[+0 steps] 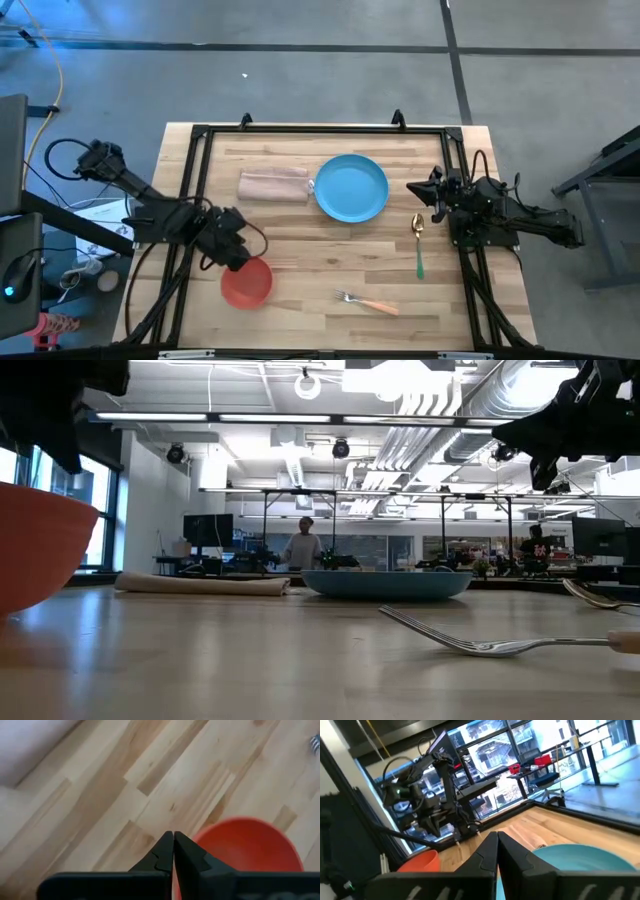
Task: Set table place
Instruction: Stack the orange bowl on top of the blue plate
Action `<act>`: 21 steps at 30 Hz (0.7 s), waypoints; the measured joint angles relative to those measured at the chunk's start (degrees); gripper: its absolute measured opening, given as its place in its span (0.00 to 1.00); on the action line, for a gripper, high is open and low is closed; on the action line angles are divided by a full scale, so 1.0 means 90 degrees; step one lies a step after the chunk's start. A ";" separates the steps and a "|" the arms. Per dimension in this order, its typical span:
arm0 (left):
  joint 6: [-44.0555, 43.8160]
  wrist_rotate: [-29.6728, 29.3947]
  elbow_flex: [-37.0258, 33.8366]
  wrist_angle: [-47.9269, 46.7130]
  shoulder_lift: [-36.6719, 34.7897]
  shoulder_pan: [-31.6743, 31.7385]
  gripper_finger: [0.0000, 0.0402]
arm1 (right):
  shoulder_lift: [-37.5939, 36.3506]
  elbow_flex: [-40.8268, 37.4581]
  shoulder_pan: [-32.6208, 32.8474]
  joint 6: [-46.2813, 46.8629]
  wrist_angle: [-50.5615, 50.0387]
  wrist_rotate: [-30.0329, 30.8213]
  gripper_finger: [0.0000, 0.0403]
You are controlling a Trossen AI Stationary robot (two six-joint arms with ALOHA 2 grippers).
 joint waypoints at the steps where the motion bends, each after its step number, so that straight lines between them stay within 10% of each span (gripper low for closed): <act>1: -0.0025 0.0125 0.0000 -0.0016 0.0006 -0.0024 0.03 | 0.0000 0.0000 0.0000 0.0213 -0.0012 0.0023 0.00; 21: 0.0932 0.1576 -0.0007 0.0012 0.0909 -0.0013 0.57 | 0.0008 0.0000 0.0000 0.1974 0.0047 0.0673 0.20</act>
